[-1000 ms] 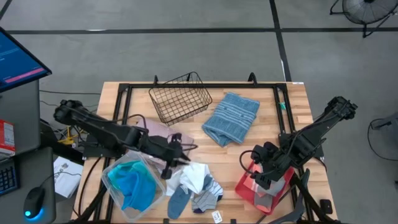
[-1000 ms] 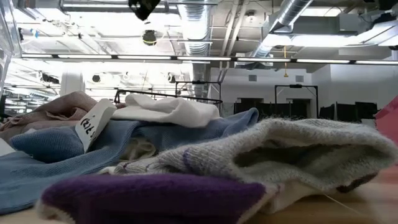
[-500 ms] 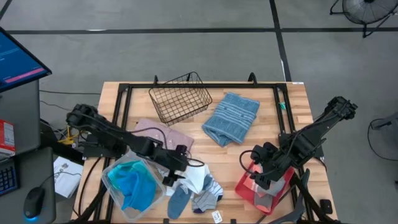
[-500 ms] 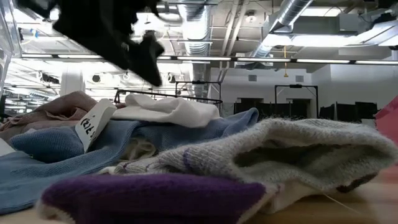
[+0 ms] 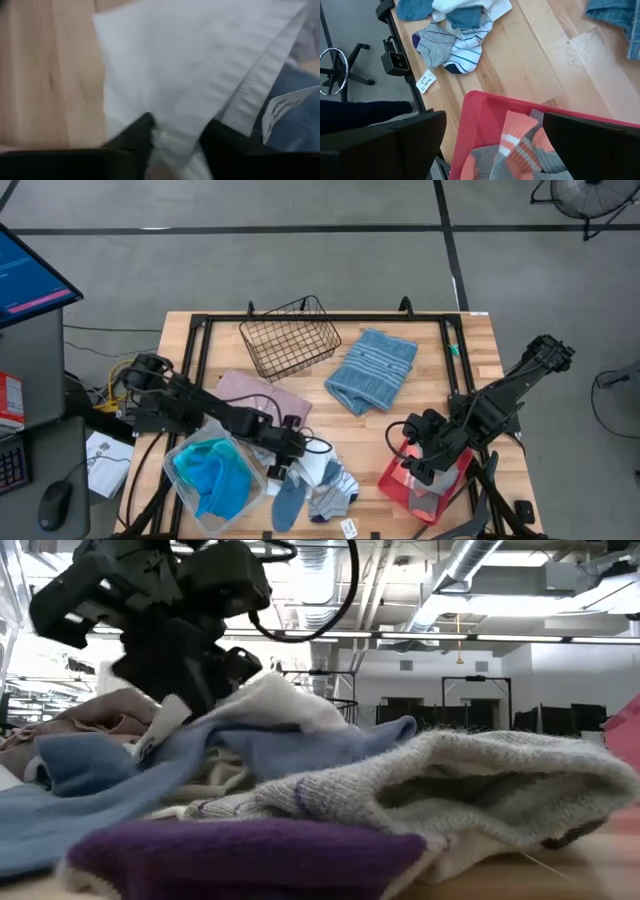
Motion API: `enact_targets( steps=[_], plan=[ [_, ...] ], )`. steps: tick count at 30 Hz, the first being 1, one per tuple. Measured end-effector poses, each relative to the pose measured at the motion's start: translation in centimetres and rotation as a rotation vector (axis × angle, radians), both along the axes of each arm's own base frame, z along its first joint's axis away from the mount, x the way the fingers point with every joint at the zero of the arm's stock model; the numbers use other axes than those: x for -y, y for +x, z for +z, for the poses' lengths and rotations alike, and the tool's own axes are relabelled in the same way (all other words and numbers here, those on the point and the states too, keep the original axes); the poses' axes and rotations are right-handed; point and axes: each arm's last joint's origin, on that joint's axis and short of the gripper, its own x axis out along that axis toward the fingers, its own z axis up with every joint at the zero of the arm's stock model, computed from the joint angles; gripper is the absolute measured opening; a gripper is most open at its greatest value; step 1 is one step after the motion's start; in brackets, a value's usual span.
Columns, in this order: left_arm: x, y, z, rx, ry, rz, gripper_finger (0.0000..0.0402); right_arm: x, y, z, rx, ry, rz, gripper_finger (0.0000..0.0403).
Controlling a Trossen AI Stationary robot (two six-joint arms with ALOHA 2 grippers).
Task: Pick & Place Cloths
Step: Put the white shorts into the transparent bin
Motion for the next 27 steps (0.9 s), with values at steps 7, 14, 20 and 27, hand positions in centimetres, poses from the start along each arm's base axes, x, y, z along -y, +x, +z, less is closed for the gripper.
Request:
enact_targets(
  steps=[7, 14, 20, 27],
  plan=[
    [-0.2, -0.4, 2.4, 0.068, -0.068, 0.065, 0.0008, 0.0, 0.0, 0.0, 0.004, 0.002, 0.0, 0.0328],
    [-1.5, -2.6, 9.4, 0.289, -0.259, 0.219, 0.0001, 0.0, 0.1, 0.1, 0.025, -0.008, -0.009, 0.0328],
    [-3.4, -6.5, 17.0, 0.658, -0.384, 0.325, 0.0001, 0.1, 0.2, 0.1, 0.054, -0.041, -0.032, 0.0328],
    [-4.9, -12.8, 24.1, 1.023, -0.668, 0.195, 0.0001, 0.1, 0.3, 0.1, 0.062, -0.049, -0.039, 0.0328]
  ],
)
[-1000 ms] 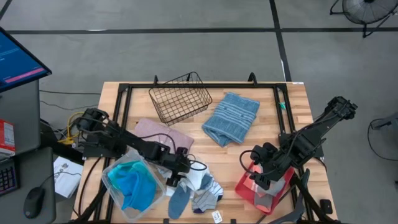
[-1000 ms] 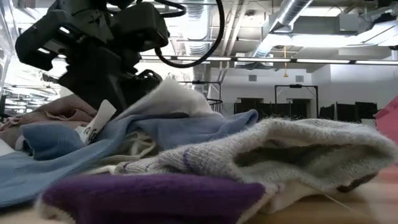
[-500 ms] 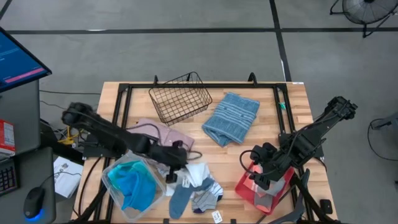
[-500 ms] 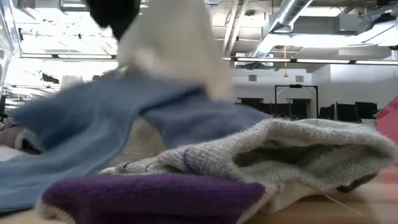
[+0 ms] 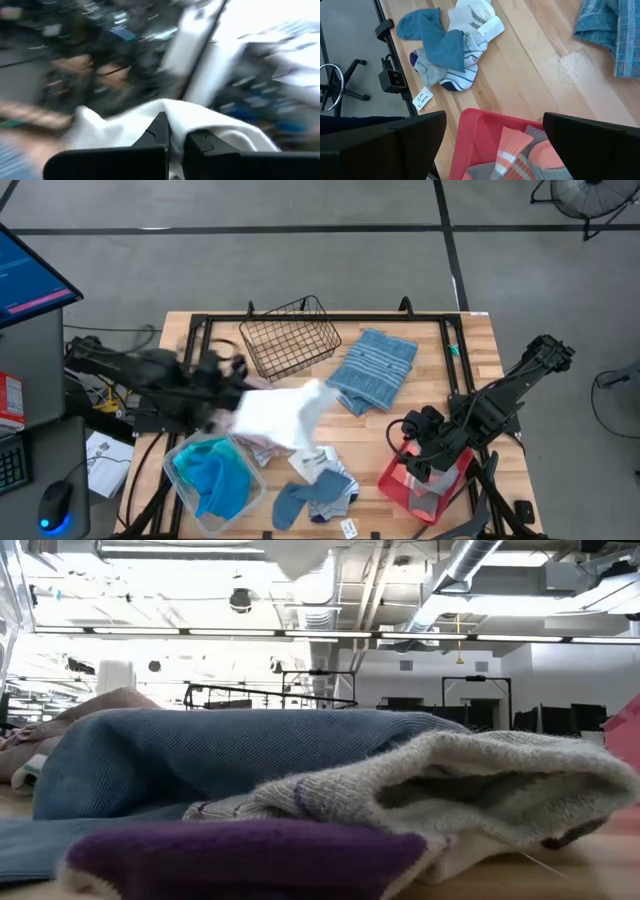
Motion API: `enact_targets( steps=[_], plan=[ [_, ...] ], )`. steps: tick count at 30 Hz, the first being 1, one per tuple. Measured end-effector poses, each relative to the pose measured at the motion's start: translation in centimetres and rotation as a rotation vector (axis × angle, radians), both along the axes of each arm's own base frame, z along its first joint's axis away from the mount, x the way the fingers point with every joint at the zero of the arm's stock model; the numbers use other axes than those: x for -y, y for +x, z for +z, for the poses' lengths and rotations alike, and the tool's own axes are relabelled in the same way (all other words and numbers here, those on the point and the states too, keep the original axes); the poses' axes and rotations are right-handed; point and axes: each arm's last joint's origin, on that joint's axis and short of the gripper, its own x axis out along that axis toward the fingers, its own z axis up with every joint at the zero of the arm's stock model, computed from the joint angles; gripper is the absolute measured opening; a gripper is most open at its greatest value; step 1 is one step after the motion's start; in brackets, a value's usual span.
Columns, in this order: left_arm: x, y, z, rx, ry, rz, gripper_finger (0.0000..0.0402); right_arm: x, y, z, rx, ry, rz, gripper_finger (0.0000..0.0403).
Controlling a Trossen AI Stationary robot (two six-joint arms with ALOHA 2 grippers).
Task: Pick & Place Cloths
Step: Put the white shorts into the transparent bin
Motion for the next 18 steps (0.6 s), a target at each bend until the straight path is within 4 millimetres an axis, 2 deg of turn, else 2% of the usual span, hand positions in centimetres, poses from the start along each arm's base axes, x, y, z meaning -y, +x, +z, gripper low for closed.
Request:
enact_targets(
  steps=[5, 11, 18],
  plan=[
    [0.4, -3.9, 1.7, 0.076, -0.149, -0.29, 0.0001, 0.0, 0.0, 0.0, 0.0, 0.0, -0.001, 0.0328],
    [2.0, -6.3, 1.9, -0.057, -0.377, -0.631, 0.0, 0.0, 0.0, 0.0, 0.001, 0.001, -0.003, 0.0328],
    [4.0, -7.1, -1.4, -0.45, -0.388, -0.617, 0.0, 0.1, 0.1, 0.0, 0.013, 0.003, -0.042, 0.0328]
  ],
)
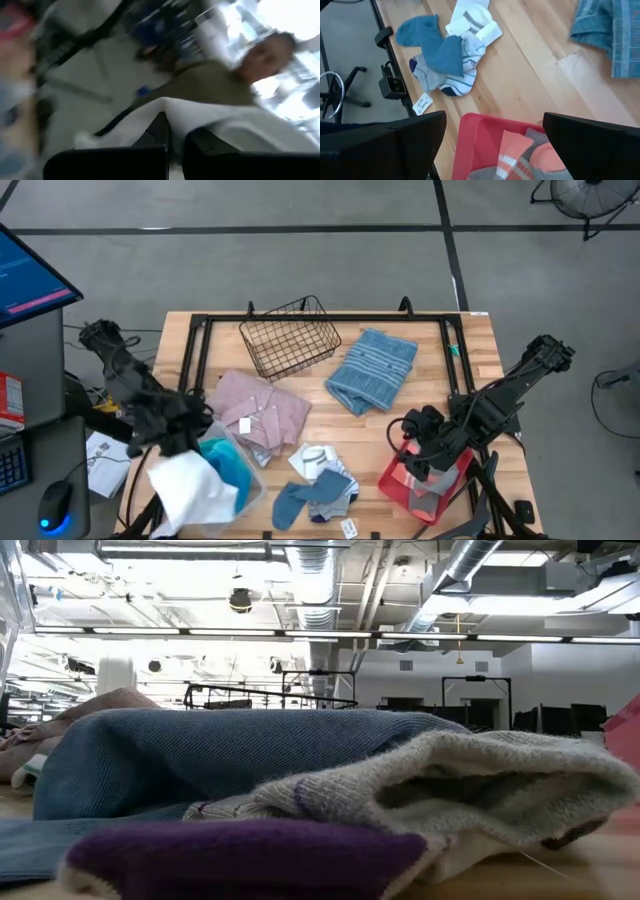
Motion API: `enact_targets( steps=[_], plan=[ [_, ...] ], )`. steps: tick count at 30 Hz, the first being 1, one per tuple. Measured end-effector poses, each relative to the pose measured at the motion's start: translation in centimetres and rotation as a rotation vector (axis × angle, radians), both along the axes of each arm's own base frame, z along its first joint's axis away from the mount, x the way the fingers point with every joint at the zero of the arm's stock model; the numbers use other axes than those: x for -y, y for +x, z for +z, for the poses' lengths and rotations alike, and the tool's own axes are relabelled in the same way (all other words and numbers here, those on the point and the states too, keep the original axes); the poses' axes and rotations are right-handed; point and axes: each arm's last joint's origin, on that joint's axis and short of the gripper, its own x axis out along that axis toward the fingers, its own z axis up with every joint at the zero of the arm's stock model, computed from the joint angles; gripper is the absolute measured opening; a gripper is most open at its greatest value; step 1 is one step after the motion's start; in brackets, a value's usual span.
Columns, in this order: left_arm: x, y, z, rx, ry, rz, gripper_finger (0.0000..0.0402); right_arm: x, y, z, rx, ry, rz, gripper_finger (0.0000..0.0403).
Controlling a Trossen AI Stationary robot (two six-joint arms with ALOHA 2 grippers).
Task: Pick & Place Cloths
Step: Put the white shorts into the transparent bin
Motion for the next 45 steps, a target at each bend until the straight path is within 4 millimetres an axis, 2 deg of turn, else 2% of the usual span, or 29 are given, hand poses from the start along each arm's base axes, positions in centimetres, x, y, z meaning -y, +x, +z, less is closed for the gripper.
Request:
enact_targets(
  steps=[6, 11, 15, 19, 26, 34, 40, 45],
  plan=[
    [-0.1, -0.2, -2.7, -0.178, 0.218, 0.094, 0.0, 0.1, 0.0, 0.0, 0.015, -0.016, -0.016, 0.0328],
    [-1.0, -1.0, -5.1, -0.458, 0.313, 0.17, 0.0, 0.2, 0.1, 0.0, 0.017, -0.013, -0.022, 0.0328],
    [-1.4, -1.7, -6.6, -0.678, 0.362, 0.132, 0.0, 0.2, 0.1, 0.0, 0.017, -0.013, -0.022, 0.0328],
    [-1.2, -1.9, -7.5, -0.825, 0.407, 0.078, 0.0, 0.2, 0.1, 0.0, 0.017, -0.002, -0.039, 0.0328],
    [0.7, -0.1, -9.3, -0.931, 0.534, 0.093, 0.0, 0.2, 0.2, 0.1, 0.033, -0.019, -0.056, 0.0328],
    [3.7, 2.1, -13.6, -1.05, 0.777, 0.064, 0.0, 0.3, 0.2, 0.1, 0.044, -0.039, -0.06, 0.0328],
    [4.3, 2.5, -17.3, -1.144, 0.909, 0.096, 0.0001, 0.5, 0.4, 0.1, 0.044, -0.048, -0.058, 0.0328],
    [4.3, 2.8, -18.5, -1.143, 0.941, 0.195, 0.0001, 0.7, 0.5, 0.1, 0.044, -0.048, -0.066, 0.0328]
  ],
)
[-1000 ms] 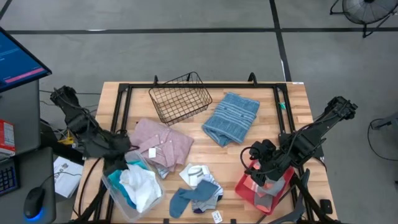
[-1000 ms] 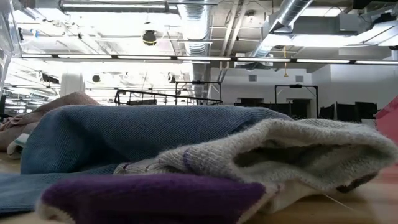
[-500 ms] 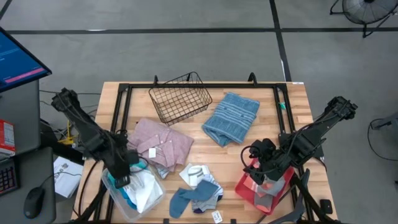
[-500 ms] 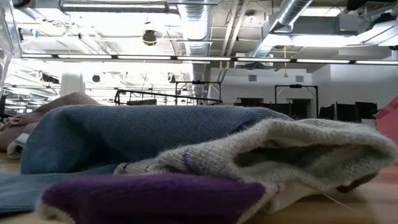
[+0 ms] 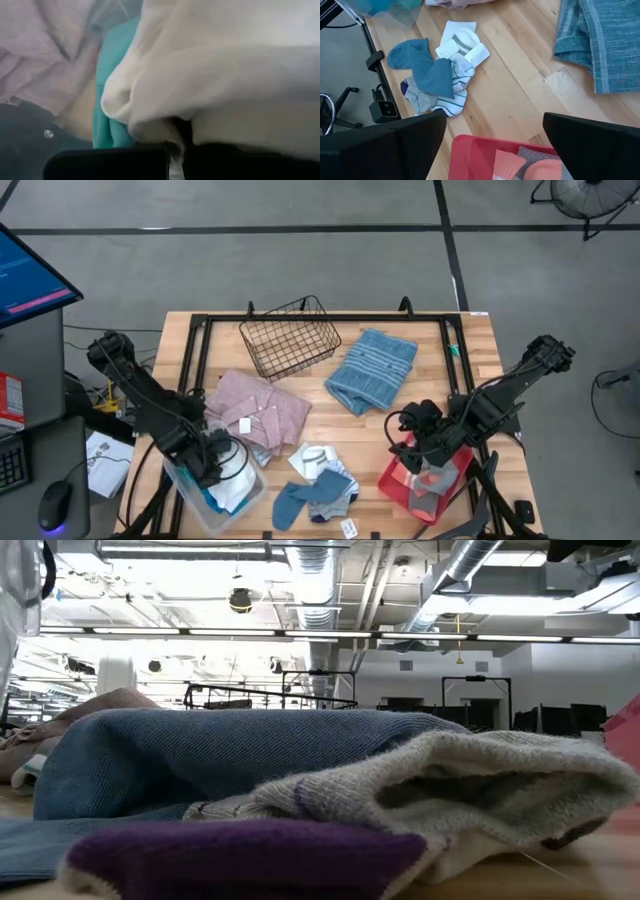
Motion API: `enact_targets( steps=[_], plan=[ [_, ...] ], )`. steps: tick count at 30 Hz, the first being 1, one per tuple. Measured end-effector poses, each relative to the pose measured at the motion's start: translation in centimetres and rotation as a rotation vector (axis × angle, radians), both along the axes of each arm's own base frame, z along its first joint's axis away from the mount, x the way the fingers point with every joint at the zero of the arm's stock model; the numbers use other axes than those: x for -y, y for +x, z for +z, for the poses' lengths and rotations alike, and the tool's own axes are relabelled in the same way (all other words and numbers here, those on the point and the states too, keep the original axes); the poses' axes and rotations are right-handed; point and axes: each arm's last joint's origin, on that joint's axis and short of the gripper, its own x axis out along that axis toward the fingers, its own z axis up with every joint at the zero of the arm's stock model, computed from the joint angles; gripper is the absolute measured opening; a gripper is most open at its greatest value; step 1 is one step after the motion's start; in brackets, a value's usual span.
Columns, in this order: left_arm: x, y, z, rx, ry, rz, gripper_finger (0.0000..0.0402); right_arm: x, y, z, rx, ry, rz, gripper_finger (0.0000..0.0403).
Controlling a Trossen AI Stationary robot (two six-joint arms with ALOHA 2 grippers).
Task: Pick & Place Cloths
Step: Put the white shorts into the transparent bin
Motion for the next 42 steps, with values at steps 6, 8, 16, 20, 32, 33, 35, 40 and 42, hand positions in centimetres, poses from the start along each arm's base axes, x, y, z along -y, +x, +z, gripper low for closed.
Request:
enact_targets(
  steps=[6, 8, 16, 20, 32, 33, 35, 40, 42],
  plan=[
    [-0.2, 0.2, -0.1, 0.064, 0.037, 0.143, 0.0001, 0.0, 0.0, 0.0, 0.0, 0.0, 0.001, 0.0328],
    [-0.2, 0.2, -0.2, 0.073, 0.036, 0.191, 0.0001, 0.0, 0.0, 0.0, 0.0, 0.0, 0.001, 0.0328],
    [0.0, 0.4, 0.9, 0.106, -0.024, 0.265, 0.0001, 0.0, 0.0, 0.0, 0.0, 0.0, 0.001, 0.0328],
    [-0.2, 0.4, 2.7, 0.165, -0.125, 0.29, 0.0001, 0.0, 0.0, 0.0, 0.0, -0.002, 0.003, 0.0328],
    [0.4, 1.0, 6.6, 0.46, -0.455, 0.142, 0.0074, 0.0, 0.0, 0.0, 0.012, -0.016, -0.008, 0.0328],
    [0.5, 1.0, 6.8, 0.464, -0.47, 0.128, 0.0088, 0.0, 0.0, 0.0, 0.012, -0.016, -0.008, 0.0328],
    [0.6, 0.9, 7.0, 0.447, -0.514, 0.093, 0.0115, 0.0, 0.0, 0.0, 0.013, -0.016, -0.008, 0.0328],
    [0.6, 0.3, 8.1, 0.396, -0.672, 0.041, 0.0173, 0.0, 0.0, 0.0, 0.012, -0.016, -0.008, 0.0328],
    [0.6, 0.3, 8.9, 0.443, -0.734, 0.046, 0.0183, 0.0, 0.0, 0.0, 0.012, -0.018, -0.006, 0.0328]
  ],
)
